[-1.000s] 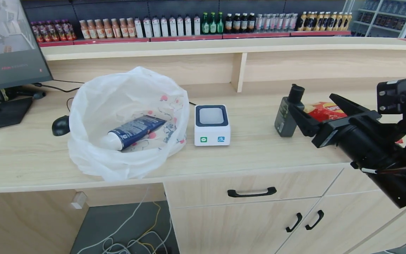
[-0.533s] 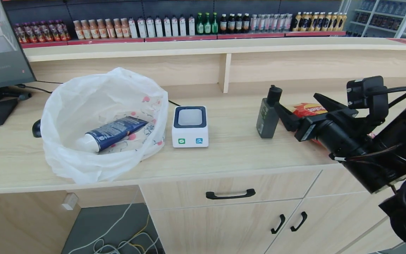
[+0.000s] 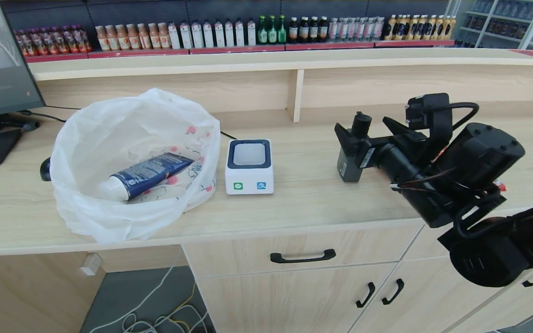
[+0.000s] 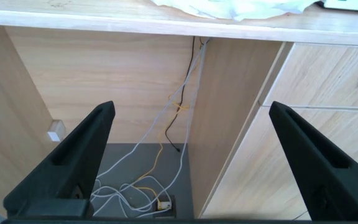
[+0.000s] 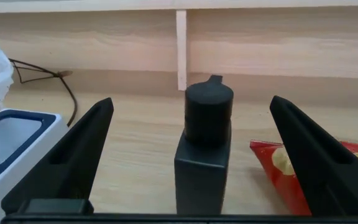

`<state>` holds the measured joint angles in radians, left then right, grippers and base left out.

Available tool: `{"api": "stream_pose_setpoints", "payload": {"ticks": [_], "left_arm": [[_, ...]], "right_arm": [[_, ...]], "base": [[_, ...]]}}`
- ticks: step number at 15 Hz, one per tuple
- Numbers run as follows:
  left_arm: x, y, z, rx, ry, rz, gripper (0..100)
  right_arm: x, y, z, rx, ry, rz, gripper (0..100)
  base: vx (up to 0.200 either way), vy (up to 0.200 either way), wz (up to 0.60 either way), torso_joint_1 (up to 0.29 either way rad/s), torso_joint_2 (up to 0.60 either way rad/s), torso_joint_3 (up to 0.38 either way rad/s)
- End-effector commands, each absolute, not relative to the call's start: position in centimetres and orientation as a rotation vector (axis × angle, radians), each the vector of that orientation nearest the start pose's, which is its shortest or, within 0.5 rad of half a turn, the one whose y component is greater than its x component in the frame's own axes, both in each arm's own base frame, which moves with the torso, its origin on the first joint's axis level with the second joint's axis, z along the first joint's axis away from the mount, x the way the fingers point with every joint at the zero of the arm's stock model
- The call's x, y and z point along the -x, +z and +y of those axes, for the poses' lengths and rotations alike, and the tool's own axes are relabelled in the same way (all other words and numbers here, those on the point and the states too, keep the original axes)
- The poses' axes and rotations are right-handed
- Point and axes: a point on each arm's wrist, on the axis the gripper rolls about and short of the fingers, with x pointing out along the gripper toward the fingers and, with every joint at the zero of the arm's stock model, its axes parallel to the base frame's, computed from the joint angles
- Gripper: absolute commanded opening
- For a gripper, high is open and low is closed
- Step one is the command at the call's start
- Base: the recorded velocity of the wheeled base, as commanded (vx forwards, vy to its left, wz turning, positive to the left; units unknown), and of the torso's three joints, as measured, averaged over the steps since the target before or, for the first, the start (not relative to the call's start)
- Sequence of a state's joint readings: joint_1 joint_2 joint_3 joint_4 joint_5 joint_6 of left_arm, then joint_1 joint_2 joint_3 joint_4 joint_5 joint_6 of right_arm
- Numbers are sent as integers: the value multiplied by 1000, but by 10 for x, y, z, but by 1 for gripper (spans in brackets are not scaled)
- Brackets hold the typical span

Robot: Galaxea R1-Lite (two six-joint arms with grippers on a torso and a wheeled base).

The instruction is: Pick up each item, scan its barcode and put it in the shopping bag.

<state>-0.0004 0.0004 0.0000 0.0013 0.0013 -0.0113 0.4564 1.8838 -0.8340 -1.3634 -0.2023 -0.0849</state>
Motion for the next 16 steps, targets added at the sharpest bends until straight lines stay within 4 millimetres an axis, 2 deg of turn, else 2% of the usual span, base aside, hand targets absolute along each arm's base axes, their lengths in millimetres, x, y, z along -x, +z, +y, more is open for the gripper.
{"api": "stream_pose_setpoints", "payload": {"ticks": [1,6,16], "left_arm": [[23,75,0,11,2,2,100],[23,75,0,11,2,0,100],[23,75,0,12,2,0,100]], "right_arm": [[-326,190,159,-31,238,-285,100],[-351,176,167,-56,193,-275,100],[-351,167,175,-125,163,-247,100]], "base": [[0,0,0,0,0,0],[0,0,0,0,0,0],[0,0,0,0,0,0]]}}
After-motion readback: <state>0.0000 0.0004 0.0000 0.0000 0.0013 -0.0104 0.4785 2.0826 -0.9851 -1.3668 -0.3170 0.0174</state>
